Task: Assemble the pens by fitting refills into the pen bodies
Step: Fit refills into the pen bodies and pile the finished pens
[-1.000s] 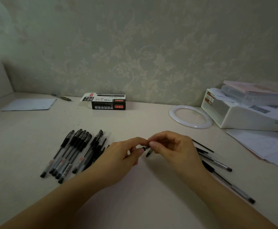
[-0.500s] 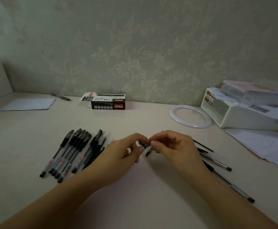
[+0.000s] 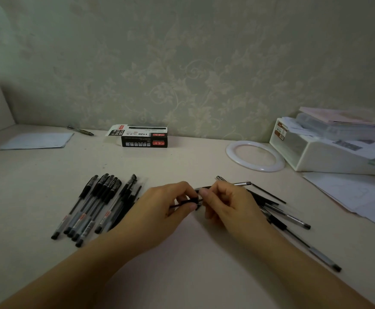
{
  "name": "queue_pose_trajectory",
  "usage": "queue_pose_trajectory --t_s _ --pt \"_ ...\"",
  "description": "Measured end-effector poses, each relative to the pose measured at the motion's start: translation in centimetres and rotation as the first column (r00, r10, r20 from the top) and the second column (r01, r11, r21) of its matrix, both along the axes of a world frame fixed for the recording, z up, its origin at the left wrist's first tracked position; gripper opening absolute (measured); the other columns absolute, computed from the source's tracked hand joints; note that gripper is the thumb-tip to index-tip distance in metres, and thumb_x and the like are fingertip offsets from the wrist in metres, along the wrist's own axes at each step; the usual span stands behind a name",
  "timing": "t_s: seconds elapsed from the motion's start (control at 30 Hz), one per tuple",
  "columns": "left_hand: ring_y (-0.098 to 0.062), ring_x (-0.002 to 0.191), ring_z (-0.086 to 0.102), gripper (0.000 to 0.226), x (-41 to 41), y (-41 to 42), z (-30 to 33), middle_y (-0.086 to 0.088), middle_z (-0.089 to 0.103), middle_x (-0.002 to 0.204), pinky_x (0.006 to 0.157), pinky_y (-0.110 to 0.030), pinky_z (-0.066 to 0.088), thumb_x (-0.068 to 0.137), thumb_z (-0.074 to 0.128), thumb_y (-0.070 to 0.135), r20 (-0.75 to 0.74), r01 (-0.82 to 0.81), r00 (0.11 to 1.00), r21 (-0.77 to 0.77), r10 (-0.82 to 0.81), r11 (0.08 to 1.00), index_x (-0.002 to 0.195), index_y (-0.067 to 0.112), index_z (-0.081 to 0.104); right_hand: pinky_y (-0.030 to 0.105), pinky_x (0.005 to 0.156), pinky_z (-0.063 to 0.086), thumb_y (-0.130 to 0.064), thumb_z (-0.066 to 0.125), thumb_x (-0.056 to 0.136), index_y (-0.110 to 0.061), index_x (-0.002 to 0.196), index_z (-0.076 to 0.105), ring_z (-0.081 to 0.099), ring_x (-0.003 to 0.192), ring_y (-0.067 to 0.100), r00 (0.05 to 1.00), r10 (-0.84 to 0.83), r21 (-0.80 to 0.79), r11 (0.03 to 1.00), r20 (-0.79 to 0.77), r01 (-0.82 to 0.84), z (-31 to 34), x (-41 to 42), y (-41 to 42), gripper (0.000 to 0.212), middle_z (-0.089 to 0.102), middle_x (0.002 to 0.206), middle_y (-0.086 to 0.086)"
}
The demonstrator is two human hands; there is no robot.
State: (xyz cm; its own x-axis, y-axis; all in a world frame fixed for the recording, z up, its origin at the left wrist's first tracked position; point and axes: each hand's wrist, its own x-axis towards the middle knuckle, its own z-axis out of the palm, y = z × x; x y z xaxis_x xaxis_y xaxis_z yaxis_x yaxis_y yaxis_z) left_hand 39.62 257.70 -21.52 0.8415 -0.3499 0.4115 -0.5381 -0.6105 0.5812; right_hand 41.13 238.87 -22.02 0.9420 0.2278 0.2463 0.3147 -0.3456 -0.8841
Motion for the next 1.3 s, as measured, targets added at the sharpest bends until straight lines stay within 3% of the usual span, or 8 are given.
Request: queue_pose_trajectory --t_s 0.13,0.27,0.43,0.6,0.87,1.0,1.07,1.3 --pt "0.000 0.073 0.057 0.007 -0.08 -0.20 -0.08 0.021 0.060 0.077 0.062 -0.006 0.039 0.091 0.062 0.030 0.014 -0.007 1.000 -0.007 0.007 1.000 0.097 0.032 0.064 0.016 0.051 0.044 -0.054 0.047 0.092 -0.017 0.069 0.062 0.056 0.048 0.002 0.995 -0.017 -0.115 0.993 0.102 0.029 0.14 -0.16 -0.10 0.046 0.065 0.058 -0.004" --pt "-0.006 0.074 0.057 0.006 0.09 0.09 0.00 0.016 0.062 0.077 0.063 -0.007 0.041 0.090 0.064 0.026 0.010 -0.044 0.999 -0.051 0.044 0.998 0.093 0.031 0.066 0.017 0.056 0.048 -0.039 0.064 0.092 -0.030 0.087 0.064 0.061 0.058 0.002 0.997 0.069 -0.062 0.996 0.044 -0.066 0.20 0.13 -0.30 0.009 0.070 0.078 -0.008" --pt "-0.013 0.068 0.058 0.005 0.19 0.09 0.19 0.014 0.062 0.076 0.060 -0.012 0.043 0.091 0.060 0.029 0.014 -0.040 0.999 -0.073 0.041 0.997 0.093 0.033 0.064 0.014 0.054 0.045 -0.031 0.062 0.095 -0.035 0.074 0.063 0.058 0.057 -0.001 0.992 0.106 -0.059 0.993 0.065 -0.102 0.22 0.11 -0.39 0.021 0.064 0.064 -0.012" --pt "-0.015 0.067 0.059 0.006 0.06 0.16 0.13 0.014 0.063 0.080 0.060 -0.024 0.047 0.092 0.059 0.031 -0.003 -0.002 1.000 -0.074 0.002 0.997 0.095 0.033 0.064 0.016 0.056 0.049 -0.034 0.061 0.094 -0.031 0.089 0.064 0.063 0.062 0.001 0.989 0.119 -0.074 0.991 0.088 -0.112 0.16 0.17 -0.38 0.006 0.069 0.076 -0.008" --pt "-0.010 0.066 0.055 0.006 -0.02 -0.14 0.02 0.020 0.060 0.077 0.058 -0.011 0.041 0.091 0.062 0.031 -0.010 0.023 1.000 -0.055 -0.023 0.998 0.094 0.035 0.064 0.015 0.050 0.042 -0.057 0.046 0.091 -0.020 0.064 0.061 0.053 0.046 0.003 0.991 0.059 -0.106 0.993 0.122 -0.046 0.29 0.01 -0.29 0.048 0.059 0.053 -0.006" --pt "-0.011 0.067 0.056 0.006 0.15 0.03 -0.03 0.019 0.061 0.080 0.057 -0.010 0.041 0.091 0.062 0.029 -0.010 -0.021 1.000 -0.076 0.020 0.997 0.093 0.034 0.064 0.021 0.057 0.051 -0.049 0.056 0.092 -0.028 0.090 0.064 0.061 0.059 0.007 0.991 0.098 -0.077 0.993 0.090 -0.091 0.36 0.06 -0.35 0.023 0.070 0.078 -0.008" --pt "-0.012 0.067 0.055 0.006 0.13 0.09 -0.04 0.018 0.061 0.080 0.058 -0.009 0.041 0.091 0.062 0.029 -0.012 -0.023 1.000 -0.085 0.022 0.996 0.093 0.034 0.065 0.023 0.059 0.052 -0.037 0.060 0.094 -0.031 0.088 0.062 0.062 0.061 0.008 0.987 0.118 -0.120 0.987 0.112 -0.105 0.29 0.10 -0.56 0.009 0.068 0.075 -0.010" --pt "0.000 0.070 0.057 0.007 -0.08 -0.24 0.05 0.025 0.059 0.076 0.061 -0.004 0.039 0.091 0.063 0.028 -0.037 0.019 0.999 -0.075 -0.022 0.997 0.095 0.033 0.065 0.014 0.050 0.040 -0.050 0.049 0.094 -0.025 0.061 0.059 0.052 0.046 0.002 0.987 0.057 -0.127 0.991 0.150 -0.038 0.28 -0.02 -0.44 0.043 0.057 0.051 -0.008"
